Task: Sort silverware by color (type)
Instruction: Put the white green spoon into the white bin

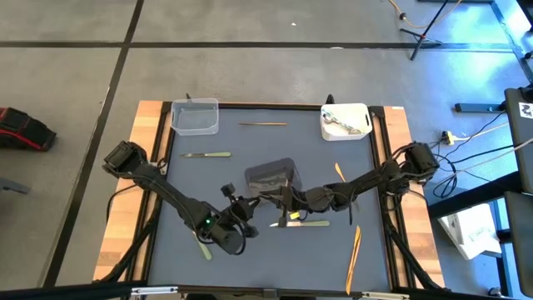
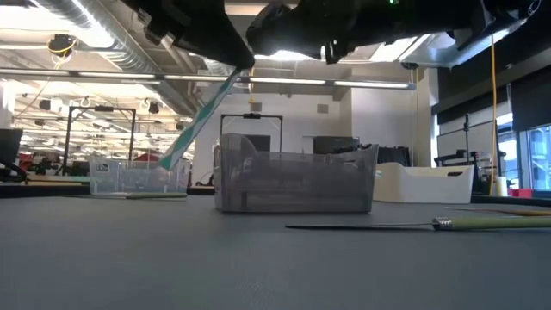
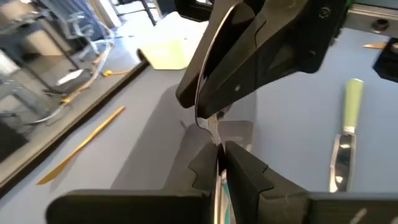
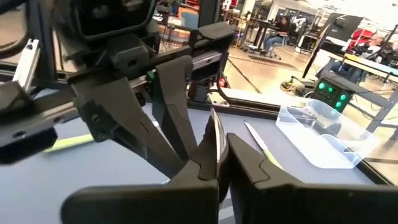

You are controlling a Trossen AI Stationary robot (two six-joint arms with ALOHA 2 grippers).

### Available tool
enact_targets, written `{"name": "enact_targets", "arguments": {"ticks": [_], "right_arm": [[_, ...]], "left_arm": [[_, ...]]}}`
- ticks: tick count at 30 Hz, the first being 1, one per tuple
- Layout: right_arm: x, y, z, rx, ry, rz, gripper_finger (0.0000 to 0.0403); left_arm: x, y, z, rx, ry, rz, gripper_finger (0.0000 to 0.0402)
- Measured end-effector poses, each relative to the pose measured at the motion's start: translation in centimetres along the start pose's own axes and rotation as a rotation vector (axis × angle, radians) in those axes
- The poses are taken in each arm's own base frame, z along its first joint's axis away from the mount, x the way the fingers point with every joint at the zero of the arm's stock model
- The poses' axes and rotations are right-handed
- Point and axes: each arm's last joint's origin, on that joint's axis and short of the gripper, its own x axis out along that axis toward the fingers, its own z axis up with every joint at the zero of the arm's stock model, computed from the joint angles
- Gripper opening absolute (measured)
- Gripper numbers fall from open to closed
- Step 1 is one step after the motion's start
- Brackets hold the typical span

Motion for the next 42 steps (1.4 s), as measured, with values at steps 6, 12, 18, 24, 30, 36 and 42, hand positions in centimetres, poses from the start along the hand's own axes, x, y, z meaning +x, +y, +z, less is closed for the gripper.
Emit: {"name": "enact_targets", "arguments": {"ticks": [6, 12, 18, 24, 30, 36, 42], "right_arm": [[-1.0, -0.9, 3.1, -0.072, 0.022, 0.013, 0.0003], [-3.3, -3.6, 9.3, -0.228, 0.158, -0.091, 0.0002], [-5.5, -9.3, 13.2, -0.345, 0.461, -0.241, 0.0002], [-6.6, -16.7, 13.4, -0.311, 0.735, -0.395, 0.0002], [-7.6, -24.3, 10.3, -0.173, 0.945, -0.487, 0.0003], [-9.6, -29.7, 7.0, -0.069, 1.077, -0.575, 0.0004], [-11.1, -32.9, 3.6, 0.031, 1.193, -0.623, 0.0005]], "left_arm": [[-2.1, 0.8, 1.1, -0.002, 0.008, -0.077, 0.0081], [-5.2, 2.0, 0.8, 0.071, 0.050, -0.119, 0.0108], [-6.3, 2.9, -0.7, 0.120, 0.113, -0.081, 0.0109], [-5.3, 3.6, -0.7, 0.131, 0.148, -0.043, 0.0109], [-4.3, 3.8, -0.7, 0.134, 0.266, -0.111, 0.0109], [-2.8, 4.6, -0.3, 0.195, 0.268, -0.065, 0.0109], [-1.3, 5.4, 0.1, 0.243, 0.288, -0.032, 0.0109]]}}
